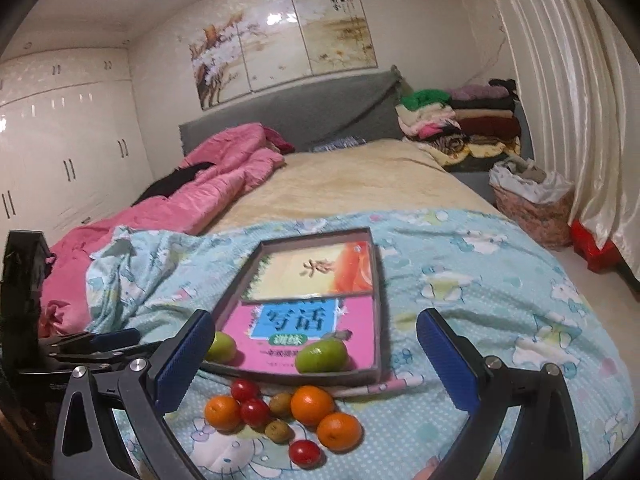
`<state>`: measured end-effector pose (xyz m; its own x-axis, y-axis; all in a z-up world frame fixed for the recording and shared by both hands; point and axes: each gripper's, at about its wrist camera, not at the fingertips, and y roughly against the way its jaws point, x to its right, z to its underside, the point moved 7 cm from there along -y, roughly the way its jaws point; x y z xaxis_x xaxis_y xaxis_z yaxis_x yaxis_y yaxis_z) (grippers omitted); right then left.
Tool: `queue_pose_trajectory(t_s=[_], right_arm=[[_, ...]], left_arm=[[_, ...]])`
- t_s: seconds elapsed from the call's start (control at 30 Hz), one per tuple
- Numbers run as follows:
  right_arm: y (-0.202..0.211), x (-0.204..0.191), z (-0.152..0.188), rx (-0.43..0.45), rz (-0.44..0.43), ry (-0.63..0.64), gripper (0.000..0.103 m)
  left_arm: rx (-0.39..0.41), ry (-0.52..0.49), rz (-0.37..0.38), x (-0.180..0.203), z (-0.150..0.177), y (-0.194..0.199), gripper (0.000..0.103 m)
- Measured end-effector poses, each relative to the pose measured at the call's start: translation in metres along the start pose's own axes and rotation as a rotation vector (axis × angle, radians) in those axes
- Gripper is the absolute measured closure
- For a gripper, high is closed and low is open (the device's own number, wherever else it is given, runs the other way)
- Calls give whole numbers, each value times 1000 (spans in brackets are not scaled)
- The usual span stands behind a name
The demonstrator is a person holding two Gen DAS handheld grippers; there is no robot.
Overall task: Organize fruits
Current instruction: 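Raise both tools away from the tray and back over the fruit, then grasp the red cherry tomato with the right tool while the left grasps an orange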
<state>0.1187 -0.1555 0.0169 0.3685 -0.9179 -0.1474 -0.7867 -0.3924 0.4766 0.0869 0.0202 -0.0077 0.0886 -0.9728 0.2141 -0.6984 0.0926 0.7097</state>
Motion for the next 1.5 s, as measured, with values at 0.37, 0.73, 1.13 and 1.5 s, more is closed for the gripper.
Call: queue_pose_trajectory(t_s=[0.37,0.73,1.13,1.5], right_arm=[[-13,5,24,-113,23,-27,1],[-27,-10,61,-271,38,-11,1],[-35,-9,86,-366,111,33,1],[-43,-7,104,-441,107,32,17]], left_arm=[[-32,0,14,2,9,-3,27],[-113,-2,34,7,27,-23,27],[-167,-13,56,15,38,-35,27],[-215,-29,32,13,46,-47,27]])
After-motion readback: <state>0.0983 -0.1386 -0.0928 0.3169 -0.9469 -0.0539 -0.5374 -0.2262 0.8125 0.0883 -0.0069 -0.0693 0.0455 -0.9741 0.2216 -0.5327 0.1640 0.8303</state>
